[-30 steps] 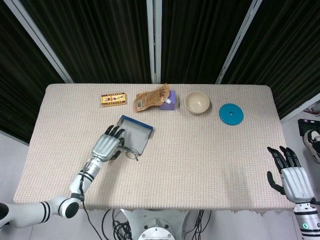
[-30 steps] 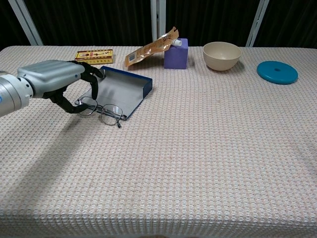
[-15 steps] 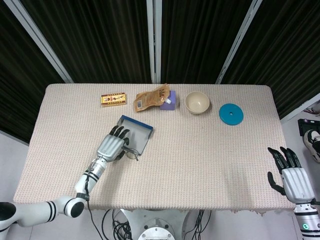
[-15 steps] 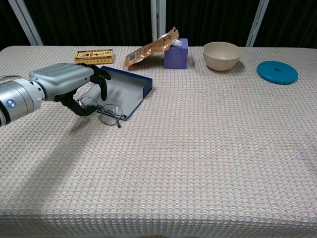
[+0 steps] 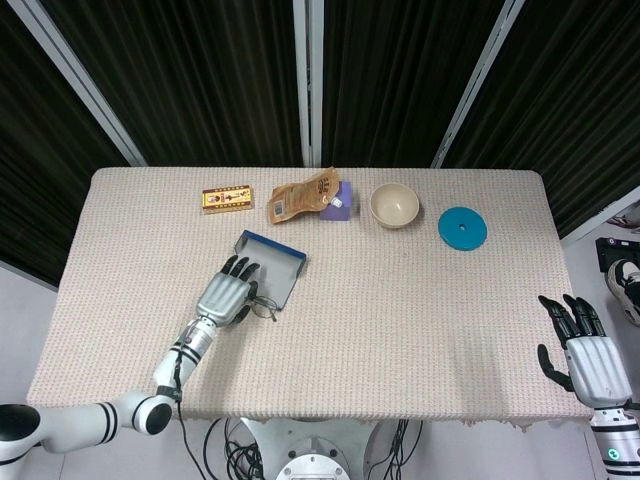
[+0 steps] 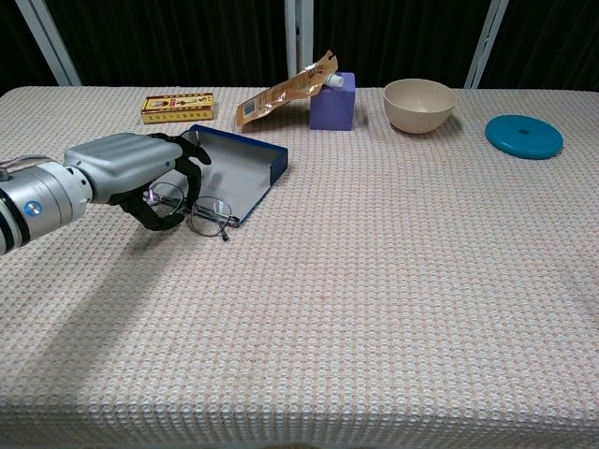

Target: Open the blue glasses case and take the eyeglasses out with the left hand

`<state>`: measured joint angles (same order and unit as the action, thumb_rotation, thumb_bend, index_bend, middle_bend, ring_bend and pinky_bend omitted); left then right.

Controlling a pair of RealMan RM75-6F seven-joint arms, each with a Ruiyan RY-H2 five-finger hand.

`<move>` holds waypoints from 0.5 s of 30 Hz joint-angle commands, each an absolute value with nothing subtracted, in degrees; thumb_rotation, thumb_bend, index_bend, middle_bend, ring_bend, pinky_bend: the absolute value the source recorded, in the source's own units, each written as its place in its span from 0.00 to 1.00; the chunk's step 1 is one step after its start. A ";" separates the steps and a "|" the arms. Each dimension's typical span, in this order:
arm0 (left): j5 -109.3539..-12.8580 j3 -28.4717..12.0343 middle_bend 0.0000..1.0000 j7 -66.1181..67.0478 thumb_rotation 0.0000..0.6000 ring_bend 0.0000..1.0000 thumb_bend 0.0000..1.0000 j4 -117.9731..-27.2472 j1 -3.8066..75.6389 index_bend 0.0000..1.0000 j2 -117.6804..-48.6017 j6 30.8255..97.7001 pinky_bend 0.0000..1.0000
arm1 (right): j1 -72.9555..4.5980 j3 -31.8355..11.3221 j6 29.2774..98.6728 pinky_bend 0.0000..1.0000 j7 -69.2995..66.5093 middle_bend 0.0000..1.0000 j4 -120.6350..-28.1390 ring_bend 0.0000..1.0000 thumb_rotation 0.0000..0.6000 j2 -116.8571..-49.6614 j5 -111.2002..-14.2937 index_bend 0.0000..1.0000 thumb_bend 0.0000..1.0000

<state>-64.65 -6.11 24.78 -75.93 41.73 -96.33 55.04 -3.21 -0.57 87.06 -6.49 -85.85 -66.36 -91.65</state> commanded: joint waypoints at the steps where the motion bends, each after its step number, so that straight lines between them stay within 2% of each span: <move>1: -65.08 -6.35 0.12 23.75 1.00 0.00 0.43 -75.33 41.56 0.55 -96.72 55.24 0.00 | -3.19 -0.57 87.08 0.03 -6.36 0.15 -85.95 0.00 1.00 -66.31 -91.65 0.00 0.48; 9: -66.04 -6.50 0.18 21.93 1.00 0.00 0.56 -75.42 40.85 0.66 -96.34 55.92 0.00 | -3.22 -0.59 87.16 0.03 -5.95 0.15 -86.39 0.00 1.00 -66.17 -91.79 0.00 0.48; 15: -65.81 -6.29 0.21 20.23 1.00 0.00 0.59 -81.01 38.42 0.70 -92.46 57.88 0.00 | -3.23 -0.69 87.53 0.03 -5.92 0.15 -86.45 0.00 1.00 -66.10 -92.03 0.00 0.48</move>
<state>-65.84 -6.45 20.85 -79.18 39.42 -93.92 56.96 -3.23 -0.69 87.53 -5.92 -86.45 -66.10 -92.03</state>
